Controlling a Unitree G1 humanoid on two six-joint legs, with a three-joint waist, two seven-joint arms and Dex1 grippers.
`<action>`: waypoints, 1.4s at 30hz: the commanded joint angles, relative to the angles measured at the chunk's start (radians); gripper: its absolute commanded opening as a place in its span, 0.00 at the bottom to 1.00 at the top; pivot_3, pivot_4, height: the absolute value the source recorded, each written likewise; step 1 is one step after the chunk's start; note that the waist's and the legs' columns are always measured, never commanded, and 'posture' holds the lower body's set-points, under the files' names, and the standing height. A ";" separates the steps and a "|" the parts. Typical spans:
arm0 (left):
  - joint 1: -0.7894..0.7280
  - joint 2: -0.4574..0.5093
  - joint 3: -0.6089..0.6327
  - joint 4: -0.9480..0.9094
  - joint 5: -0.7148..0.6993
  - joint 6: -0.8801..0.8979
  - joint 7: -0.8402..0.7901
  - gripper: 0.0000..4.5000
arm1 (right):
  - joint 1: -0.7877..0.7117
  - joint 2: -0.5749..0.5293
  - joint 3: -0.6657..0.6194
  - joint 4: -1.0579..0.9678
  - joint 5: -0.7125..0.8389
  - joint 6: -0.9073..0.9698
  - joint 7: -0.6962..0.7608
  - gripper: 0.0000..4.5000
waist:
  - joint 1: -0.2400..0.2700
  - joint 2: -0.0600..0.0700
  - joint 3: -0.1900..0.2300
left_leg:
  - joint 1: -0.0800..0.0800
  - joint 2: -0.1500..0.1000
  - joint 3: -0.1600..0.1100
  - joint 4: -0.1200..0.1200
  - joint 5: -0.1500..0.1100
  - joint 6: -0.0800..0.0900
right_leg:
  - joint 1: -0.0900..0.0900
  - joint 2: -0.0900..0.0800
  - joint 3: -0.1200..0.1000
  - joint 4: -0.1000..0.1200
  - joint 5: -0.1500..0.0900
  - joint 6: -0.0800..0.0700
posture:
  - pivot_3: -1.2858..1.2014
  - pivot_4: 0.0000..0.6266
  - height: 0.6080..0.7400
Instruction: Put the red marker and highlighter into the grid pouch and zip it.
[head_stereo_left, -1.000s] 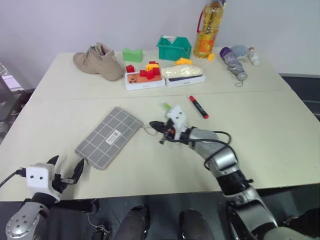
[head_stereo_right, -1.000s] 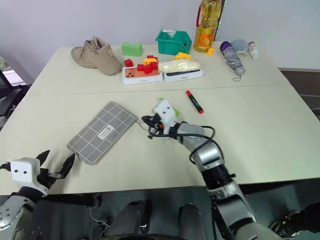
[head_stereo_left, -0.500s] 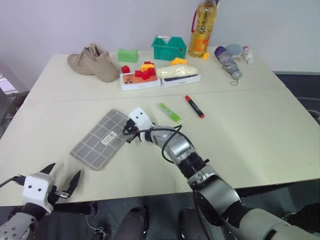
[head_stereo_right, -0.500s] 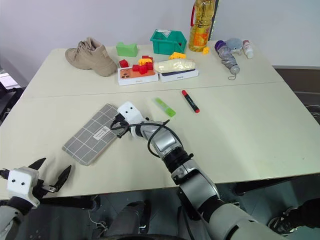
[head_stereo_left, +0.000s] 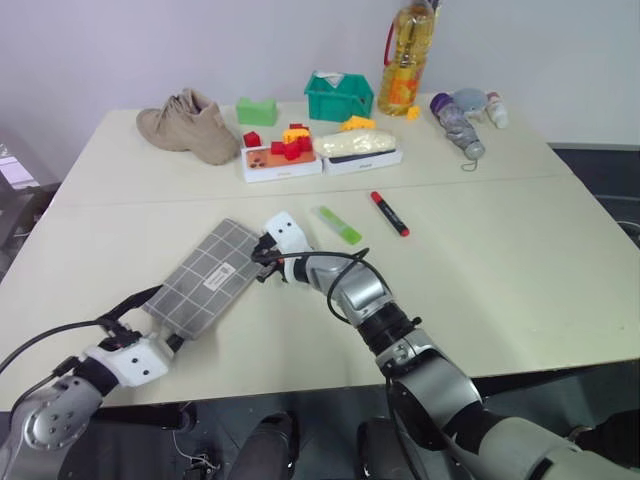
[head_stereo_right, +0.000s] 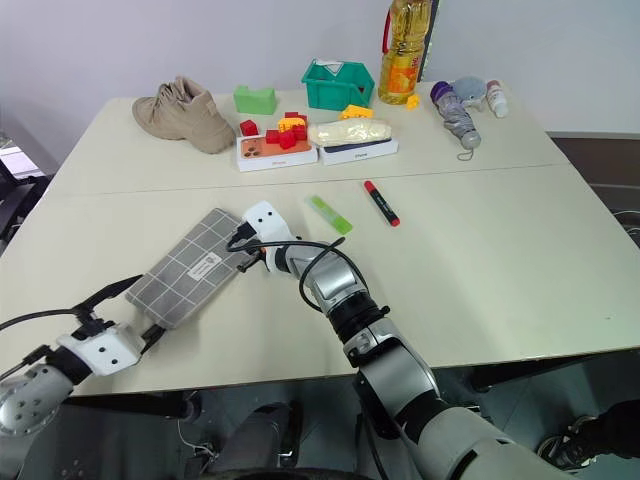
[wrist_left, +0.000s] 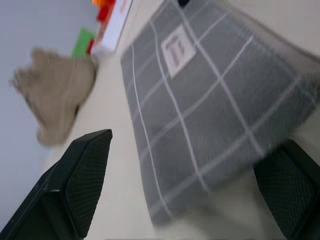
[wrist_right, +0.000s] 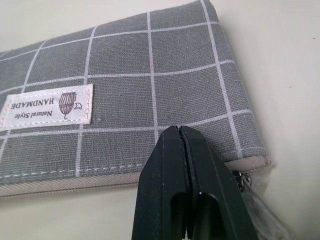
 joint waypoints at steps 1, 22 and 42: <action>-0.046 0.025 -0.055 0.065 0.033 -0.089 0.029 0.80 | 0.025 0.027 0.008 -0.017 -0.007 0.008 -0.008 0.00 | -0.004 0.000 0.000 | 0.000 0.000 0.000 0.000 0.000 0.000 | 0.000 0.000 0.000 0.001 0.000 0.000 | 0.52 0.24 0.99; -0.087 -0.147 -0.133 -0.202 -0.380 0.257 -0.044 0.00 | 0.189 -0.307 -0.121 -0.554 0.169 0.025 0.252 0.75 | -0.001 -0.001 0.000 | -0.002 0.000 0.000 0.001 0.000 0.000 | -0.003 0.000 0.000 0.004 0.000 0.000 | 0.52 0.24 0.99; -0.153 -0.213 -0.270 -0.295 -0.374 0.318 -0.140 0.00 | 0.216 -0.429 -0.147 -0.578 0.178 0.124 0.180 0.81 | 0.001 -0.001 0.000 | -0.002 0.001 0.000 0.001 0.001 0.000 | 0.001 0.002 0.002 0.003 0.000 0.000 | 0.52 0.24 0.99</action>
